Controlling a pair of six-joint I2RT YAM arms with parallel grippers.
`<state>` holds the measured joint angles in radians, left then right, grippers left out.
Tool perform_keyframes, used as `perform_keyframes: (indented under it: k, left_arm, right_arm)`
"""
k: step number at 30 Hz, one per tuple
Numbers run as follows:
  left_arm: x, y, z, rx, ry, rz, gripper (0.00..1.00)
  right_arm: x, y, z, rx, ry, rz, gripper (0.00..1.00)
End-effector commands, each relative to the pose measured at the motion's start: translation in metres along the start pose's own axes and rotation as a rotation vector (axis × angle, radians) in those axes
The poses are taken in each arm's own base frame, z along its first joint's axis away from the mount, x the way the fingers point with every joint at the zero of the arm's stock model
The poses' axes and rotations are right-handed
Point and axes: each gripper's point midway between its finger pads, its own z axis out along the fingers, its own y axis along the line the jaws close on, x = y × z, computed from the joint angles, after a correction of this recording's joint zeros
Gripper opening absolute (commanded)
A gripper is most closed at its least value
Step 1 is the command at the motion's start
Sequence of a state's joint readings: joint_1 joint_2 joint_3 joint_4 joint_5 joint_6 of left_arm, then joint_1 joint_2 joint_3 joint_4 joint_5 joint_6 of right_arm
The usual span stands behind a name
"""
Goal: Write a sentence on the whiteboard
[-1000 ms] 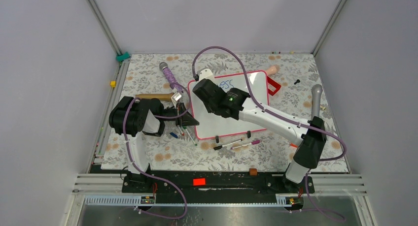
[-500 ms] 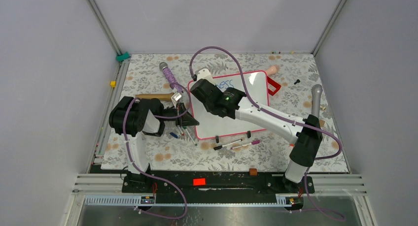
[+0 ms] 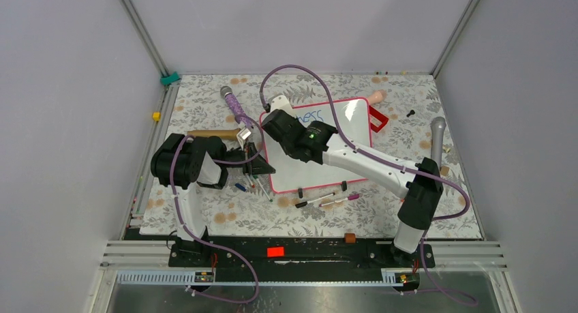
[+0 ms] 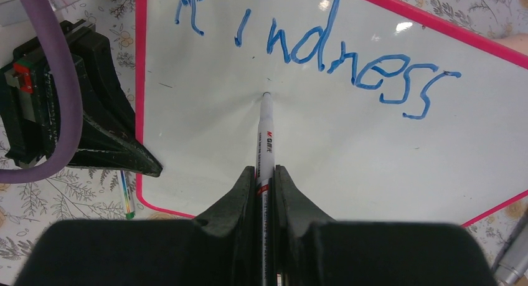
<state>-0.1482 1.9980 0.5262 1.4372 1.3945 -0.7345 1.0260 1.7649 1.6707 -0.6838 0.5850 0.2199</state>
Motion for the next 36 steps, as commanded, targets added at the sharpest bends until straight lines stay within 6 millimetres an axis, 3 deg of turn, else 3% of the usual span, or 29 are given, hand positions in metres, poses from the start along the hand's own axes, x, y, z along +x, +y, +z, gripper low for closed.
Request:
perform_keyframes:
  k: [1,13,26,36]
  left_arm:
    - [-0.001,-0.006,-0.002,0.019,0.007,0.081,0.02]
    - [0.000,-0.006,-0.002,0.017,0.006,0.080,0.02]
    - [0.000,-0.006,-0.002,0.018,0.007,0.079,0.02]
    - [-0.001,-0.006,-0.002,0.018,0.006,0.082,0.02]
  right_arm:
    - [-0.011,0.007,-0.001,-0.025,-0.020,0.001,0.00]
    - [-0.003,0.011,-0.006,-0.071,-0.003,-0.009,0.00]
    - [0.012,-0.006,-0.008,0.007,0.038,-0.022,0.00]
    - [0.019,0.000,-0.011,-0.038,0.058,-0.029,0.00]
